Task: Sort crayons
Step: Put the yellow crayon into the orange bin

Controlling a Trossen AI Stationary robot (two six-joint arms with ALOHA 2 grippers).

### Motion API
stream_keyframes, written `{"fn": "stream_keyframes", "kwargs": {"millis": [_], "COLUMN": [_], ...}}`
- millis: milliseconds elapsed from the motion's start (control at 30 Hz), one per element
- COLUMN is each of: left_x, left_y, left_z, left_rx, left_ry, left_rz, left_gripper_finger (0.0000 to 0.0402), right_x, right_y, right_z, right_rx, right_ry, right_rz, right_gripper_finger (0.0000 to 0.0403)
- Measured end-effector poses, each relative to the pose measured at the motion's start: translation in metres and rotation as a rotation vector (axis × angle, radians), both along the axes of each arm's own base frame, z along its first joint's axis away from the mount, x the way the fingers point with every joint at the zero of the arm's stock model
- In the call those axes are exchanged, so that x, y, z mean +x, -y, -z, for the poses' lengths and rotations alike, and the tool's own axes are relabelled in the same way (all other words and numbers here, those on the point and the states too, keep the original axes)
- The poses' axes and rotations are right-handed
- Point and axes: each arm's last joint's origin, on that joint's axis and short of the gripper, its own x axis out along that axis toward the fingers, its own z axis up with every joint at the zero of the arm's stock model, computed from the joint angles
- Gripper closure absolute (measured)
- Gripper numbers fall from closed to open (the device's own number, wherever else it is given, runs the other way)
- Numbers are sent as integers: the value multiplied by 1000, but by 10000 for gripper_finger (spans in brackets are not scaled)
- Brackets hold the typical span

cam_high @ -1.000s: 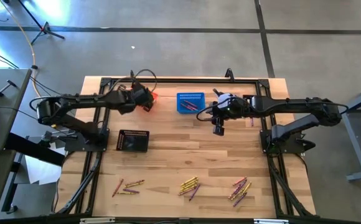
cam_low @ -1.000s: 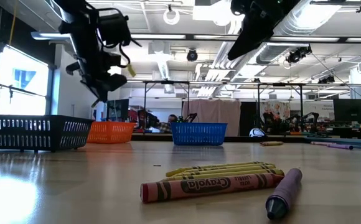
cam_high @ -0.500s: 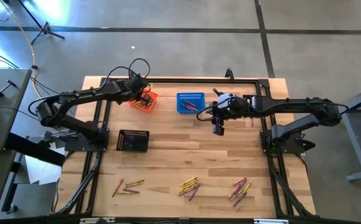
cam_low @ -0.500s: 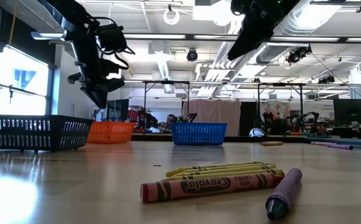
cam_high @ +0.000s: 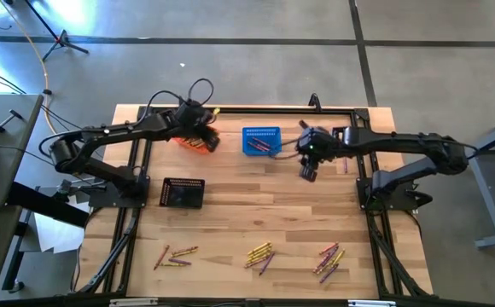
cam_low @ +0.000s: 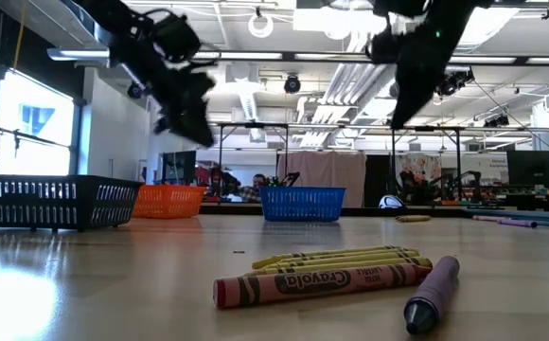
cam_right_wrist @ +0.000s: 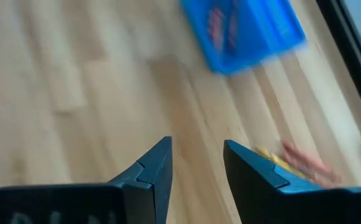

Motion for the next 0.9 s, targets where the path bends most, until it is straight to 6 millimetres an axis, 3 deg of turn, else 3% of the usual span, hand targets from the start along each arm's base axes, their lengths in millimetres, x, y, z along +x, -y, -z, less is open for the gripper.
{"fn": "stream_keyframes", "kwargs": {"millis": [200, 333, 467, 600, 900], "left_x": [39, 54, 61, 65, 66], "left_y": [38, 71, 100, 123, 148], "left_z": [-30, -42, -50, -56, -68], "left_rx": [49, 116, 232, 334, 491], "left_ry": [384, 502, 566, 622, 728], "left_rz": [360, 506, 657, 760, 868], "left_gripper_finger": [305, 304, 305, 304, 307], "right_x": [-19, -32, -35, -35, -34], "right_y": [33, 47, 55, 61, 71], "right_z": [29, 47, 57, 70, 100], "right_rx": [38, -2, -118, -219, -197], "right_ry": [-94, -183, -225, -197, -247], "right_rz": [129, -31, -278, -418, -463], "right_gripper_finger": [273, 274, 274, 275, 275]}}
